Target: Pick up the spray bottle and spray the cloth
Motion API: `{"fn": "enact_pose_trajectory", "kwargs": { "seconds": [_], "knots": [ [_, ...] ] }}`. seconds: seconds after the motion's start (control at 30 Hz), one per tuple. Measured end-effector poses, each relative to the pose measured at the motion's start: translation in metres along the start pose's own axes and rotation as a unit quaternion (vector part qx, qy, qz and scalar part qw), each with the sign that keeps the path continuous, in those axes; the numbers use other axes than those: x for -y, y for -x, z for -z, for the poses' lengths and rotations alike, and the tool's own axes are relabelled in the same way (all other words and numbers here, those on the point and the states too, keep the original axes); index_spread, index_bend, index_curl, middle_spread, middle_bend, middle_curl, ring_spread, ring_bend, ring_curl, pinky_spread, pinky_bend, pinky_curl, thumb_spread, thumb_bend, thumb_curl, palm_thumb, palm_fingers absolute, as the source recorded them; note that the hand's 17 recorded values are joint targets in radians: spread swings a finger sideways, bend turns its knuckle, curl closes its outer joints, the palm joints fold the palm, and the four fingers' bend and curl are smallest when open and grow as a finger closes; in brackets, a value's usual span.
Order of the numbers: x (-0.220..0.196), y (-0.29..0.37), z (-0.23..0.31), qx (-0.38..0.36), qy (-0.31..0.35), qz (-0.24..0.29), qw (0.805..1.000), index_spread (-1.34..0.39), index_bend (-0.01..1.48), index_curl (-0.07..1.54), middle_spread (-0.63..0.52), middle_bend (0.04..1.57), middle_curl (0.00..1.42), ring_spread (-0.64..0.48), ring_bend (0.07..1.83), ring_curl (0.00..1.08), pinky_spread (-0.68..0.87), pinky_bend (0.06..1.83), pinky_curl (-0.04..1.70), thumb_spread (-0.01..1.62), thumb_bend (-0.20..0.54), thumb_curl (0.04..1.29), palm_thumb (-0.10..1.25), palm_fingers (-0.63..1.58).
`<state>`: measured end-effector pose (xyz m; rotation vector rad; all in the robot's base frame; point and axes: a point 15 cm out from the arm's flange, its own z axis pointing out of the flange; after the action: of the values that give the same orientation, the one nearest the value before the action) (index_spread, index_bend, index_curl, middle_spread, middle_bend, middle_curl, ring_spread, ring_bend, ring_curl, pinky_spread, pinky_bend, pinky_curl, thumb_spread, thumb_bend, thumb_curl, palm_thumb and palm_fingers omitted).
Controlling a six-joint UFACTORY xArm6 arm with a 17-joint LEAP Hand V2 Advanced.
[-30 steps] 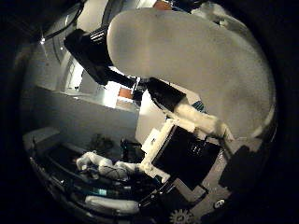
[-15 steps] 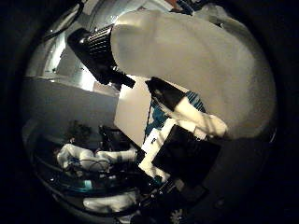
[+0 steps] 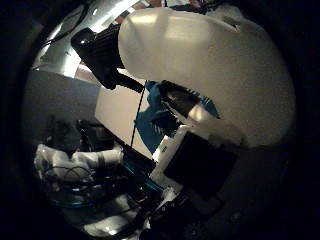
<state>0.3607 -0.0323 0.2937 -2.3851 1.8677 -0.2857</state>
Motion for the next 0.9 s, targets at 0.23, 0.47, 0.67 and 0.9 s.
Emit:
{"fn": "enact_pose_trajectory", "kwargs": {
  "seconds": [0.23, 0.47, 0.67, 0.9],
  "knots": [
    [0.007, -0.008, -0.011, -0.063, 0.005, 0.007, 0.998, -0.19, 1.22, 0.79, -0.11, 1.41, 0.71, -0.23, 1.33, 0.82, -0.20, 1.36, 0.86, 1.08, -0.016, 0.60, 1.05, 1.14],
    [0.006, -0.007, -0.023, -0.062, 0.015, 0.007, 0.998, -0.19, 1.22, 0.79, -0.11, 1.41, 0.71, -0.23, 1.33, 0.82, -0.20, 1.36, 0.86, 1.09, -0.013, 0.60, 1.04, 1.14],
    [0.009, -0.011, -0.020, -0.063, 0.008, 0.001, 0.998, -0.19, 1.22, 0.79, -0.11, 1.41, 0.71, -0.23, 1.33, 0.82, -0.20, 1.36, 0.86, 1.09, -0.013, 0.60, 1.04, 1.14],
    [0.014, -0.017, -0.011, -0.056, -0.004, -0.019, 0.998, -0.19, 1.22, 0.79, -0.11, 1.41, 0.71, -0.23, 1.33, 0.82, -0.20, 1.36, 0.85, 1.08, -0.014, 0.60, 1.04, 1.14]
  ]
}}
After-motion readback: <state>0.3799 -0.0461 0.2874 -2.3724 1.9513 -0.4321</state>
